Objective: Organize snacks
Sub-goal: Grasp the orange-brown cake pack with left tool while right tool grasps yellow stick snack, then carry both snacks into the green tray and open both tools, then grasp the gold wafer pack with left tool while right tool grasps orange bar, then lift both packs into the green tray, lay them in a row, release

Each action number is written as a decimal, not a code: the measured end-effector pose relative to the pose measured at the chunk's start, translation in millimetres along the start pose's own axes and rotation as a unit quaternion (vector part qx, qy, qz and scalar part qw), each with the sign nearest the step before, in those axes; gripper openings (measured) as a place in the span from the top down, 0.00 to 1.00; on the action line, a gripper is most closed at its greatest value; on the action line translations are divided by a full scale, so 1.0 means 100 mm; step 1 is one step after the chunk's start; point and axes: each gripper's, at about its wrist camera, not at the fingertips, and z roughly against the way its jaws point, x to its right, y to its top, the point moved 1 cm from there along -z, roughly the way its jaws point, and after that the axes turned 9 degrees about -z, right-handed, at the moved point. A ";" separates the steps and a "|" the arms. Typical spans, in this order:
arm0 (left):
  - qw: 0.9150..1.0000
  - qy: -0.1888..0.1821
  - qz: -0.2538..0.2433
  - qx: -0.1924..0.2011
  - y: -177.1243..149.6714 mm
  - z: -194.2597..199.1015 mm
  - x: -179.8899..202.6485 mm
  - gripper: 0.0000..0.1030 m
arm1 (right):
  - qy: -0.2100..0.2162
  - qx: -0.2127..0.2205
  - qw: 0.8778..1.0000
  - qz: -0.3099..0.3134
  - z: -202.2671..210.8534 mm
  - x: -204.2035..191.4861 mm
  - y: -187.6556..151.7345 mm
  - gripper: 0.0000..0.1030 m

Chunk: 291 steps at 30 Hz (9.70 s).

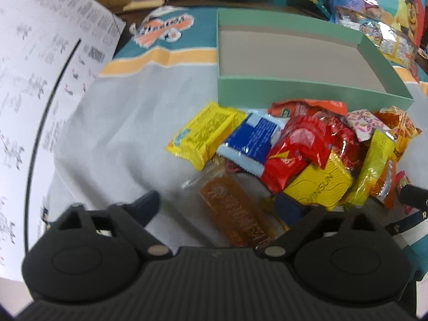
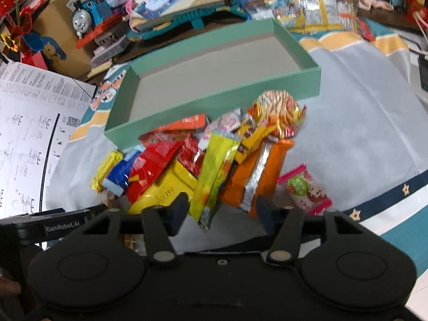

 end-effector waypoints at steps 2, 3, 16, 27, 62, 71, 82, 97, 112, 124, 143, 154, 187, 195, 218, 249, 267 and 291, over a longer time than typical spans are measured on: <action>1.000 -0.015 0.013 -0.012 -0.02 -0.07 -0.04 0.26 | 0.008 -0.007 1.000 -0.002 -0.03 0.01 -0.02 0.45; 1.000 -0.020 0.018 -0.016 -0.03 -0.11 -0.05 0.29 | 0.011 -0.009 1.000 -0.002 -0.04 0.00 -0.03 0.45; 0.999 -0.046 0.022 -0.016 -0.07 -0.32 -0.09 0.52 | 0.003 -0.011 1.000 0.025 -0.21 -0.15 -0.01 0.54; 0.999 -0.044 0.028 -0.014 -0.15 -0.29 -0.23 0.37 | -0.019 -0.031 0.999 -0.001 -0.78 -0.30 0.12 0.64; 0.987 -0.071 -0.030 0.141 1.08 0.48 -0.10 0.61 | 0.068 0.027 0.995 0.073 -0.10 -0.50 1.18 0.88; 0.988 -0.059 -0.066 0.124 2.17 -0.32 0.11 0.61 | 0.045 0.003 0.995 0.087 -0.83 -0.65 2.15 0.88; 0.994 -0.043 -0.073 0.072 2.54 -1.28 0.02 0.61 | 0.024 -0.067 0.991 0.115 -2.00 -0.90 2.36 0.88; 0.993 -0.037 -0.049 0.103 2.34 -0.92 -0.01 0.00 | 0.031 0.003 0.995 0.090 -1.66 -0.76 2.25 0.00; 0.989 -0.060 -0.107 0.079 1.20 -0.27 0.44 0.00 | 0.023 0.048 0.994 0.095 -0.42 -0.36 1.35 0.00; 0.984 -0.094 -0.145 0.038 0.31 -0.15 0.78 0.00 | 0.006 0.005 0.999 0.033 -0.12 0.18 0.43 0.00; 0.984 -0.115 -0.134 -0.002 0.07 -0.44 0.99 0.17 | 0.017 -0.017 0.999 -0.040 -0.29 0.50 0.13 0.42; 0.979 -0.147 -0.139 -0.018 -0.01 -0.43 0.96 0.46 | -0.017 -0.018 0.999 -0.037 -0.61 0.28 0.23 0.42; 0.982 -0.115 -0.150 -0.024 -0.03 -0.46 0.98 0.32 | -0.042 -0.015 0.996 0.081 -0.62 0.14 -0.02 0.35; 0.974 -0.108 -0.199 -0.004 -0.11 -0.38 1.10 0.50 | -0.053 -0.001 0.993 0.110 -0.51 0.11 -0.12 0.48; 0.983 -0.117 -0.142 -0.020 -0.13 -0.37 0.85 0.48 | -0.037 -0.037 0.995 0.080 -0.37 0.26 -0.17 0.43; 0.980 -0.132 -0.109 0.106 0.99 0.44 0.65 0.51 | -0.011 0.058 0.991 0.116 0.29 0.02 0.99 0.52; 0.996 -0.060 -0.052 0.034 2.58 -1.33 0.46 0.50 | -0.041 0.042 0.990 0.129 -1.42 -0.05 2.52 0.52; 0.997 -0.035 -0.046 0.059 2.43 -0.92 0.55 0.00 | -0.009 0.095 0.987 0.131 -0.96 -0.14 2.34 0.02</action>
